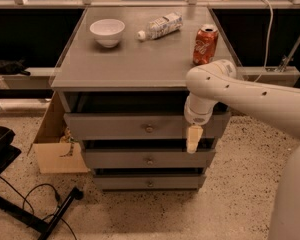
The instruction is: Open top drawer
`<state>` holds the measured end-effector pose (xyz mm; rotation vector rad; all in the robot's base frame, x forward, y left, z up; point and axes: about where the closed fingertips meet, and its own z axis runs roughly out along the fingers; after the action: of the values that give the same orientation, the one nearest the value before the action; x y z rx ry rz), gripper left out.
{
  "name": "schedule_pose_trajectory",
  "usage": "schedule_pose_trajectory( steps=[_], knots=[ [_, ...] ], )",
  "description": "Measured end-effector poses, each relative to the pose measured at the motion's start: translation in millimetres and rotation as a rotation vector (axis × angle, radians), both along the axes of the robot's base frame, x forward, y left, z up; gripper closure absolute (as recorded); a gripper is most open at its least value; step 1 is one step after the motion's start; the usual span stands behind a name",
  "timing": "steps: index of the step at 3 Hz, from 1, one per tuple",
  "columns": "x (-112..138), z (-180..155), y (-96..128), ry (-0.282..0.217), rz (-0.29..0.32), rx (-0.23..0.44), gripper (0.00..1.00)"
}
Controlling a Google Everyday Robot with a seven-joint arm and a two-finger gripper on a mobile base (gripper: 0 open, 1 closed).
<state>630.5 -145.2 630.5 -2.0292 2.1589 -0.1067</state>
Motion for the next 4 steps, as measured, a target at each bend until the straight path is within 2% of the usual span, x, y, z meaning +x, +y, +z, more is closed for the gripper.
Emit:
schedule_pose_trajectory(
  steps=[2, 4],
  knots=[
    [-20, -5, -11, 0.036, -0.001, -0.038, 0.50],
    [-20, 7, -10, 0.036, -0.001, -0.038, 0.96]
  ],
)
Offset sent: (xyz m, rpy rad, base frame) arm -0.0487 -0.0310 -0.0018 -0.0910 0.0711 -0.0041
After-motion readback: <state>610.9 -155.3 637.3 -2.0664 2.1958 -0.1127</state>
